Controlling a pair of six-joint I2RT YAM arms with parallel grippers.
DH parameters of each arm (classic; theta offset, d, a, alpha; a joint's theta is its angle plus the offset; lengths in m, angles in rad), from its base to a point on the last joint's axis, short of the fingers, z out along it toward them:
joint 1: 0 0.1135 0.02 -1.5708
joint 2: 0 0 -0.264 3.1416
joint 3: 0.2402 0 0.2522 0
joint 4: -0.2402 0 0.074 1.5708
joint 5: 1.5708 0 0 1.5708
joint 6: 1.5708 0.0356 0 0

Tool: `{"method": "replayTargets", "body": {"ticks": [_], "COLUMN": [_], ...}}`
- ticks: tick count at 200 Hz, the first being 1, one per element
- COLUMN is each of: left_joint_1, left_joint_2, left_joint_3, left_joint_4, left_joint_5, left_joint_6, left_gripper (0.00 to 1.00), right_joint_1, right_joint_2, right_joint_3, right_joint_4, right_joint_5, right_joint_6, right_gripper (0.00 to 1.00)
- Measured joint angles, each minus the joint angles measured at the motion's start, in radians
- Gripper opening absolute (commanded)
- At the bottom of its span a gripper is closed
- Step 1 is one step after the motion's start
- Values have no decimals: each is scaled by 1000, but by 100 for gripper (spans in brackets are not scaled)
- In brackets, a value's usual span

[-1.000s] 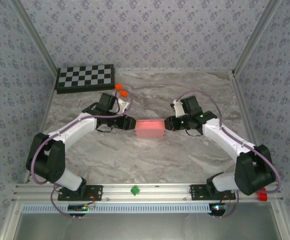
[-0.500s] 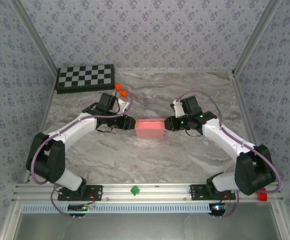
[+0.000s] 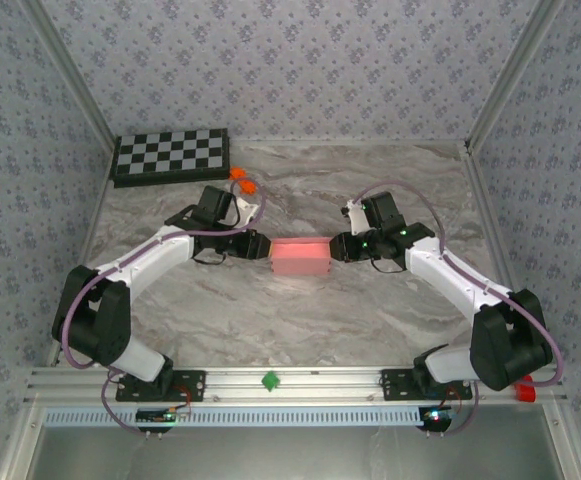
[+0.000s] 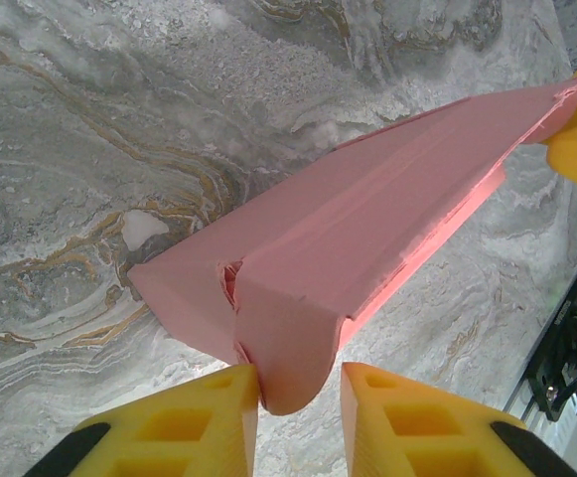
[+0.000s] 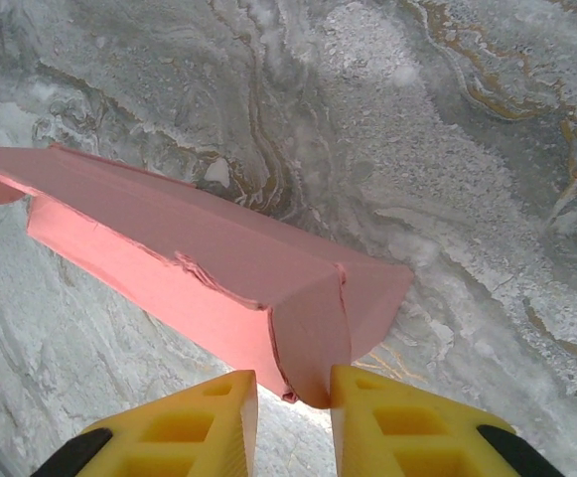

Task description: Fold the paper box

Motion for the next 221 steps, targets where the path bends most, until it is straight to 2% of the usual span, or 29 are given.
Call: {"method": "replayTargets", "body": {"ticks": [128,221], "left_joint_1": [-6,-6], "left_joint_2": [0,0], "left_joint_3": [0,0], "left_joint_4": [0,8], "left_joint_5": [15,25], "left_joint_6": [0,-11], "left_gripper": [21,24], "right_joint_1": [2,5], "right_joint_2": [8,18], "right_joint_3": [2,2], "right_joint_4": [16,22], "right_joint_5": [-26,-34], "right_joint_6": [5,8], "right_gripper": [25,24]}}
